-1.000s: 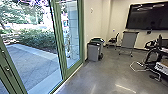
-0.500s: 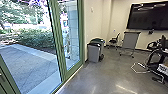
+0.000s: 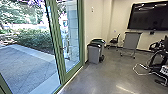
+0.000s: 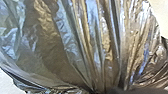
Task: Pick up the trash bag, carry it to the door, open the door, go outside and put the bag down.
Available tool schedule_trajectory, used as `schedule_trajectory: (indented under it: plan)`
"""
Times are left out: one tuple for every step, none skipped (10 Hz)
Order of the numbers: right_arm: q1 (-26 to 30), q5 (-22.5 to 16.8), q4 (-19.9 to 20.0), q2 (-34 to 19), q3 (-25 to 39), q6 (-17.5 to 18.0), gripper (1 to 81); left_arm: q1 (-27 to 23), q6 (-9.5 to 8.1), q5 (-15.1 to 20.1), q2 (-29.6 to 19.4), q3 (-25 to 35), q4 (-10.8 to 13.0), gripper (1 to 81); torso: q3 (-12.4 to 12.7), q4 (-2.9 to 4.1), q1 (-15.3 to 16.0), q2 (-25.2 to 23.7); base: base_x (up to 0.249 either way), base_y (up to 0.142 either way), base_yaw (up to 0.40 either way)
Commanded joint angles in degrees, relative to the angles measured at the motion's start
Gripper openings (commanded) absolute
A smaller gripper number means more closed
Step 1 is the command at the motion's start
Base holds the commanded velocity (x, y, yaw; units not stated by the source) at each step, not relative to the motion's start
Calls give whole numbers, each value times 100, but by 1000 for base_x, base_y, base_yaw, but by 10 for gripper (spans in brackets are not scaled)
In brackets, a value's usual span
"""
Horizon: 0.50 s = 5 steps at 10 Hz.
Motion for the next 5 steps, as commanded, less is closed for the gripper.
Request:
schedule_trajectory:
  plan:
    - [219, -386, -30, 13, 5, -4, 811, -264, 16, 376, 21, 14, -40, 10, 0, 0, 0, 0, 168, 0, 0]
    - [219, -395, -30, 22, 14, -4, 811, -257, 16, 376, 12, 6, -40, 10, 0, 0, -2, 0, 169, 0, 0]
    - [220, -395, -30, 22, 5, -4, 811, -256, 16, 376, 12, 6, -40, 10, 0, 0, 0, 0, 169, 0, 0]
    - [219, -386, -30, 22, 5, -4, 811, -257, 16, 376, 21, 6, -40, 10, 0, 0, 0, 0, 169, 0, 0]
    - [219, -386, -22, 22, -21, -4, 811, -256, 16, 376, 21, 6, -40, 10, 0, 0, 0, 0, 171, 0, 0]
